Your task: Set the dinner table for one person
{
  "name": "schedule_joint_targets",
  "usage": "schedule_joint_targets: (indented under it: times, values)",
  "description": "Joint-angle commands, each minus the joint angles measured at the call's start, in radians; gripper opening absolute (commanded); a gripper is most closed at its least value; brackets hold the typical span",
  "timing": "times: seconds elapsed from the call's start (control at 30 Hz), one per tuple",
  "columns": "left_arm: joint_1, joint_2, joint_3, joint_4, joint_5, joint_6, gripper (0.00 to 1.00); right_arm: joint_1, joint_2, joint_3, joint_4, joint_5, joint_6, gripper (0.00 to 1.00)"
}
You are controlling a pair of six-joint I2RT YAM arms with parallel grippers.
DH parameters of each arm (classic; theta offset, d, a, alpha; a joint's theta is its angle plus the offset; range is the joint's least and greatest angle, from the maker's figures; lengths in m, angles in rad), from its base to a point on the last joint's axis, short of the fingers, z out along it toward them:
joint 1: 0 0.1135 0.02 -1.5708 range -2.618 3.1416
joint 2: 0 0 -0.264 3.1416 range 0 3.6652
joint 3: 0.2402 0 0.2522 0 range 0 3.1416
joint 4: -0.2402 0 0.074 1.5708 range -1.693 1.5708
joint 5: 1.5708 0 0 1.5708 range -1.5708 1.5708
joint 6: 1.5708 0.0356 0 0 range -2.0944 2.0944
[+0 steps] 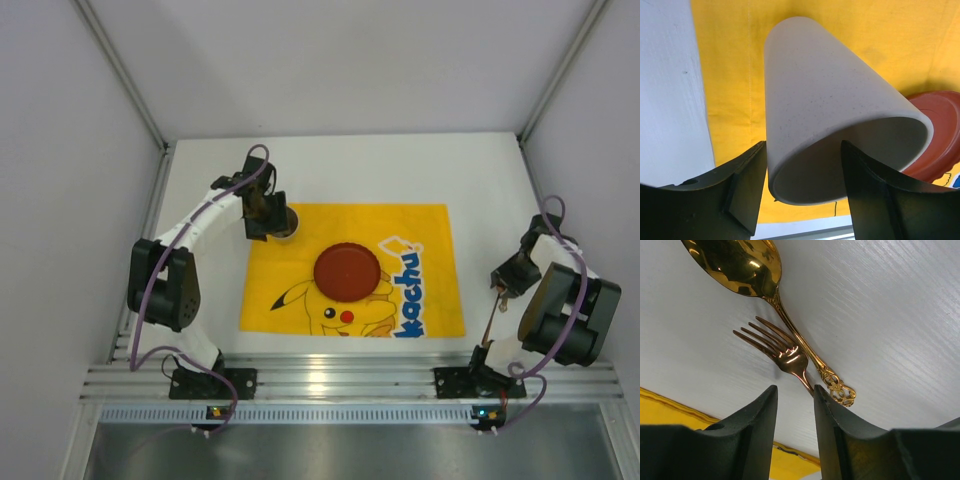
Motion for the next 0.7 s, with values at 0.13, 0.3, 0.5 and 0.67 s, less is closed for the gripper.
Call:
schedule_joint_targets:
  times: [0.13, 0.3, 0.5, 0.67]
  values:
    - [0.003, 0.001, 0.021, 0.017, -0.005, 0.013, 0.65, 0.004, -0.028, -0.028, 0.035, 0.029, -0.037, 0.36]
    - [0.003, 0.001, 0.024, 0.015, -0.011, 0.014, 0.65, 0.004, -0.025, -0.047, 0.061, 0.017, -0.028, 0.35]
    - [0.003, -0.006, 0.014, 0.012, -0.016, 0.017, 0.65, 0.004, 0.012, -0.047, 0.090, 0.012, -0.014, 0.28]
    - [0.003, -0.016, 0.007, 0.008, -0.026, 0.022, 0.65, 0.007, 0.050, -0.035, 0.095, 0.026, -0.017, 0.14]
